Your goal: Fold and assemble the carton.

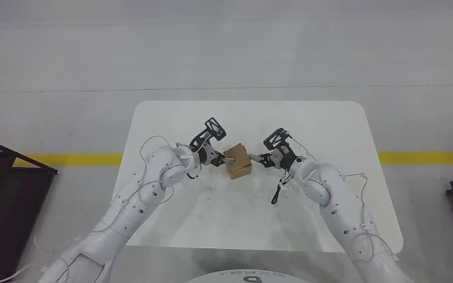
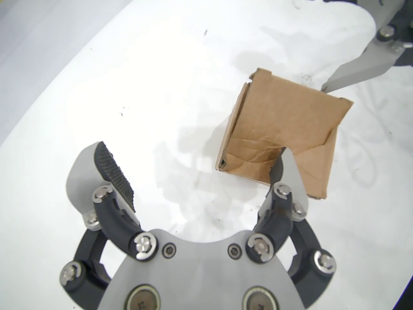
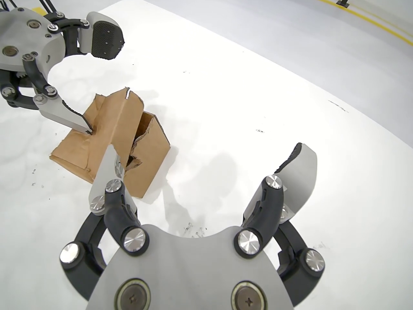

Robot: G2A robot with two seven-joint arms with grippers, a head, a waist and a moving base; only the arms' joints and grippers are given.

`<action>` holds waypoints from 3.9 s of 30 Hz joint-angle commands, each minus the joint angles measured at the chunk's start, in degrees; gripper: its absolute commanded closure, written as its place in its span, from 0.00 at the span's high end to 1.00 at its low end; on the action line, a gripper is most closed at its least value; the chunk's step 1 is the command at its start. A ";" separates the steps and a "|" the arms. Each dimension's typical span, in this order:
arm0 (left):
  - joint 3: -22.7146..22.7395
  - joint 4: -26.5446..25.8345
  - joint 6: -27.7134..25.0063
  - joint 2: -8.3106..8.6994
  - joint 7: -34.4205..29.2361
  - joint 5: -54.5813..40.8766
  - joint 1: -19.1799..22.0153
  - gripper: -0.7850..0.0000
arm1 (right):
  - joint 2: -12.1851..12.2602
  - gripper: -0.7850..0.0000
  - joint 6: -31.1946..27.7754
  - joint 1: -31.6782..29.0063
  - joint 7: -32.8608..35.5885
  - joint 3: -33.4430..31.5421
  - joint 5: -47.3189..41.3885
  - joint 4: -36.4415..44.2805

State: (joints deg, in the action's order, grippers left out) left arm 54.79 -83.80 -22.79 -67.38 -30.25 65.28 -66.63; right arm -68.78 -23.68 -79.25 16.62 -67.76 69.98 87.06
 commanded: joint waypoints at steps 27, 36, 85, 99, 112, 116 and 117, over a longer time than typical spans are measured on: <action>-1.03 0.19 1.44 -0.66 -2.05 1.05 0.87 1.00 | -0.11 1.00 2.35 1.37 -0.63 0.50 -1.72 -2.31; -0.81 -0.42 1.41 -0.69 -2.17 1.27 0.55 1.00 | 0.07 1.00 -0.30 1.07 -0.79 1.43 -0.33 -1.48; -0.57 -0.83 1.50 -1.41 -2.53 1.35 0.58 1.00 | 0.93 1.00 0.21 -0.95 0.10 0.63 1.23 2.01; -0.36 -0.34 2.02 -1.49 -2.56 2.15 0.44 1.00 | 0.87 1.00 0.57 -0.56 0.84 1.65 1.42 1.75; 0.04 -0.51 2.47 -1.53 -2.84 2.53 0.18 1.00 | 1.20 1.00 2.87 -1.51 -0.72 -1.01 0.05 3.26; 0.01 -0.76 2.37 -1.55 -2.90 2.63 0.09 1.00 | 0.94 1.00 2.15 0.59 1.04 0.97 1.58 2.97; 0.00 -0.77 2.32 -1.57 -2.90 2.55 0.06 1.00 | 0.81 1.00 2.10 1.40 1.39 1.61 1.72 2.49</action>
State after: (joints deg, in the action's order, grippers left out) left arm 54.80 -84.56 -20.43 -68.94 -33.14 67.90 -66.55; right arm -67.87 -21.58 -78.57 17.69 -66.68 71.58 89.98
